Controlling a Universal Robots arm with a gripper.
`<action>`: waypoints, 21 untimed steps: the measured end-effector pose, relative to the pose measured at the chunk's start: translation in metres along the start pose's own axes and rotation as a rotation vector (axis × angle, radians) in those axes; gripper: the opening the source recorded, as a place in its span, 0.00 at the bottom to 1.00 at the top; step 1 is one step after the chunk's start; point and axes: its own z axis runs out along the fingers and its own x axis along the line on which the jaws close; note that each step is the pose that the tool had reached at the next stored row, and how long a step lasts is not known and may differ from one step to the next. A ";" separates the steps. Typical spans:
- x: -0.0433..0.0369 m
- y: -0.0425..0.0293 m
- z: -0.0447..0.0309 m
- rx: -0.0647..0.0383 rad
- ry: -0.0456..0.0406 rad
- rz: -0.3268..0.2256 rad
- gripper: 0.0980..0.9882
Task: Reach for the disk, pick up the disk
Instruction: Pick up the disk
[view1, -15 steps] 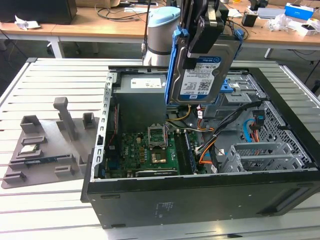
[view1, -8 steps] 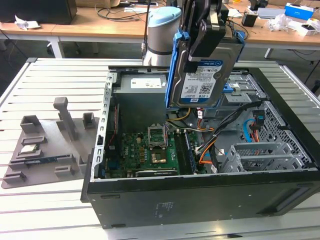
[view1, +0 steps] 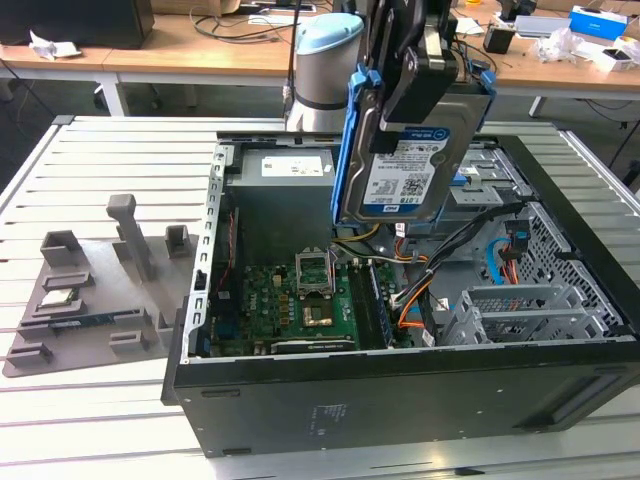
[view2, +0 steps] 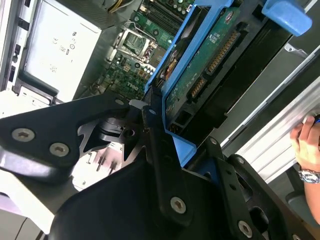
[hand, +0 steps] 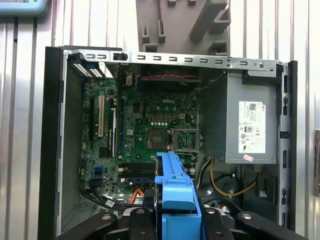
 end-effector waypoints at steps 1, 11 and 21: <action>0.0008 0.0000 0.0000 0.000 -0.0001 0.000 0.31; 0.0117 0.0003 -0.0004 0.000 0.0003 0.000 0.31; 0.0259 0.0007 -0.0009 0.000 0.0011 0.000 0.31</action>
